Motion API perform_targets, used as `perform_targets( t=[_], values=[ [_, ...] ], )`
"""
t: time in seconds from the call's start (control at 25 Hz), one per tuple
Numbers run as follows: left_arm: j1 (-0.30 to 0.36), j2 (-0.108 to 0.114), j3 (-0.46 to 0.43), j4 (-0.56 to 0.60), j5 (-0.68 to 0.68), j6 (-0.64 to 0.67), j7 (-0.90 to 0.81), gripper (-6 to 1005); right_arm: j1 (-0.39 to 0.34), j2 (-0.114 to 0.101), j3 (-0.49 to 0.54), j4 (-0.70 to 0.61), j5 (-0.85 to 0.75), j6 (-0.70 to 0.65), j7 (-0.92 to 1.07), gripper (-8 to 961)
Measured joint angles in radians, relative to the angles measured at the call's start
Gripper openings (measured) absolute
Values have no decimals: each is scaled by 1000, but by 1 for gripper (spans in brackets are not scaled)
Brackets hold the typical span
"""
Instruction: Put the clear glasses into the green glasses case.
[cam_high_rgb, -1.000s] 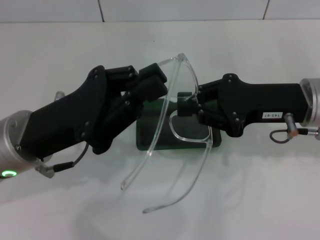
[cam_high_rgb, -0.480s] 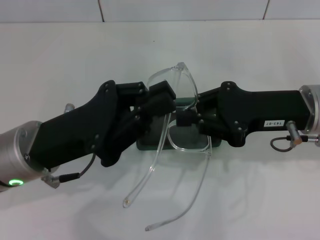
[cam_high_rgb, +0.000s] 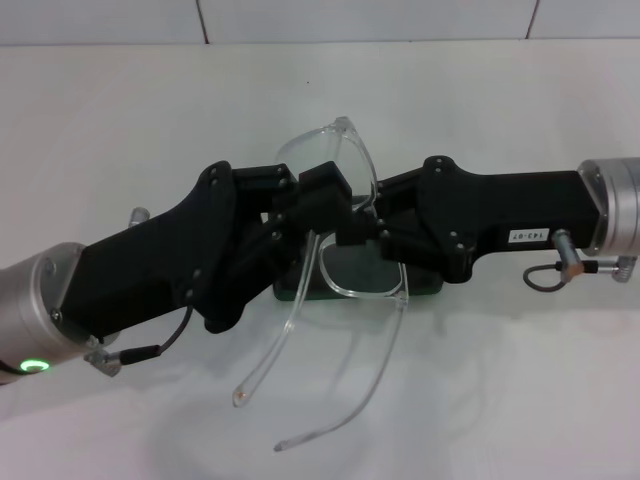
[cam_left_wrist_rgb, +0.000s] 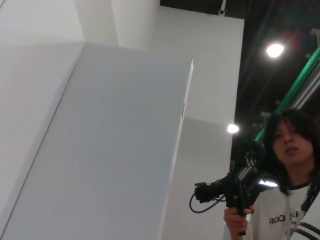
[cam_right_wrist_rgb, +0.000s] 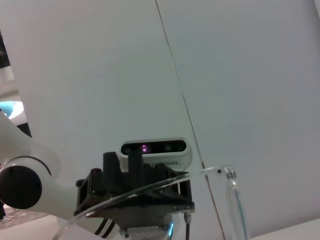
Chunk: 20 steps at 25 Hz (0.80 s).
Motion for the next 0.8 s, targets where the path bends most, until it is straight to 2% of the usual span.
perform_targets(
  t=[0.8],
  values=[
    [5, -4, 0, -38, -6, -77, 78, 110, 5, 0, 4, 12, 2, 3, -7, 116]
  ],
)
